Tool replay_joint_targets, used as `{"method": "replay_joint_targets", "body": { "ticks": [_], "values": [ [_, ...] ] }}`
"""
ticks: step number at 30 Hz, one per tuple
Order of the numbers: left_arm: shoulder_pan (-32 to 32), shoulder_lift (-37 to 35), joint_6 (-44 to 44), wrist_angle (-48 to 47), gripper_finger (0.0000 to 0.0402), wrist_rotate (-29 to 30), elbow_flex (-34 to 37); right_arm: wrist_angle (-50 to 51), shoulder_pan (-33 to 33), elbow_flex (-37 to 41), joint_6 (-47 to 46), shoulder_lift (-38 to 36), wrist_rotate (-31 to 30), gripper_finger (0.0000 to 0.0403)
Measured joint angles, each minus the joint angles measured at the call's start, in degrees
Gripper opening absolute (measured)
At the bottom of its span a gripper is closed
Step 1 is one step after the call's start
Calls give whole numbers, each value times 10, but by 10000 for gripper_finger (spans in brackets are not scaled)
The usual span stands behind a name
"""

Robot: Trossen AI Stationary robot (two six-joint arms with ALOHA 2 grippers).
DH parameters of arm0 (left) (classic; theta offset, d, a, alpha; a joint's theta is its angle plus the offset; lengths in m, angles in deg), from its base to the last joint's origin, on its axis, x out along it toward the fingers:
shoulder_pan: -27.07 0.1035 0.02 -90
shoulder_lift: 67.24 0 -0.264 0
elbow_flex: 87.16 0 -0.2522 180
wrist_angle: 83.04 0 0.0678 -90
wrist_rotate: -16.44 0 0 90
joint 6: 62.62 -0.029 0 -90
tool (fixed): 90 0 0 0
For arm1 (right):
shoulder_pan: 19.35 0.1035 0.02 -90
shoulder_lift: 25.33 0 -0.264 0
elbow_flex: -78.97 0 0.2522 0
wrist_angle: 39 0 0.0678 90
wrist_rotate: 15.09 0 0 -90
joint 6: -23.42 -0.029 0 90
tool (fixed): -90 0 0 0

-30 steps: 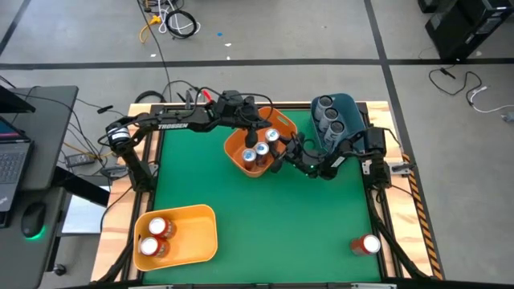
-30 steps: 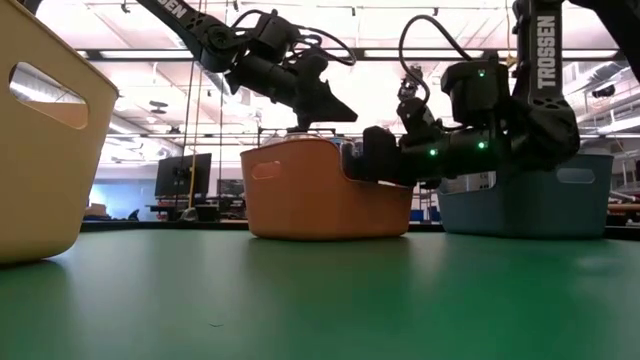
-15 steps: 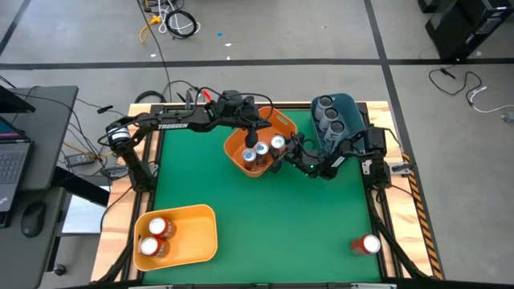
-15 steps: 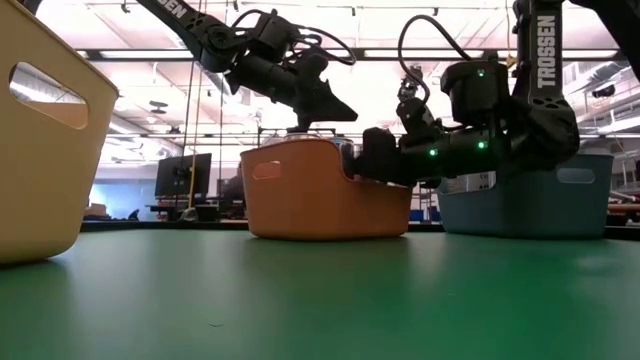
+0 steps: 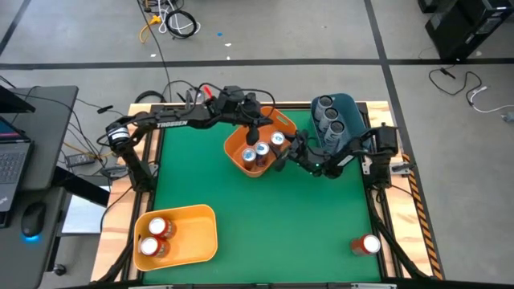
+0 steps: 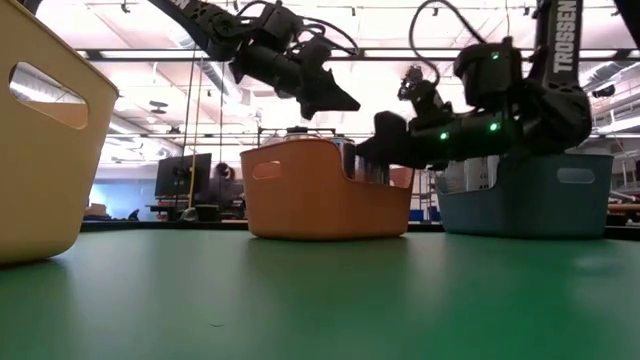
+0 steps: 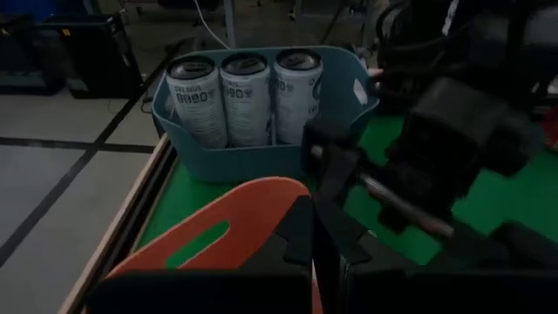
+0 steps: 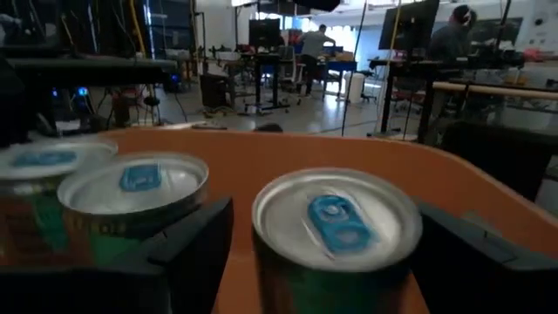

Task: Sort soda cans
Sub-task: Put the blue soda can into the orange bin, then put the orange soda can into the yellow bin

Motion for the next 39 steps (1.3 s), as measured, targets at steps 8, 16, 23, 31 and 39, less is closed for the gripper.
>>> {"method": "replay_joint_targets", "body": {
  "ticks": [8,16,23,31,39],
  "values": [
    [-1,-1,-6,-14,1,-26,-44,58,1,39,-1,-79,0,304],
    [0,-43,-34,10,1,-34,-14,97,9,67,0,-146,-1,300],
    [-11,-109,-42,65,1,-37,66,116,28,79,6,-188,2,291],
    [-30,-214,-52,95,1,-24,191,122,43,77,17,-197,10,267],
    [-49,-313,-26,86,1,11,277,114,46,67,13,-197,59,237]
  ]
}}
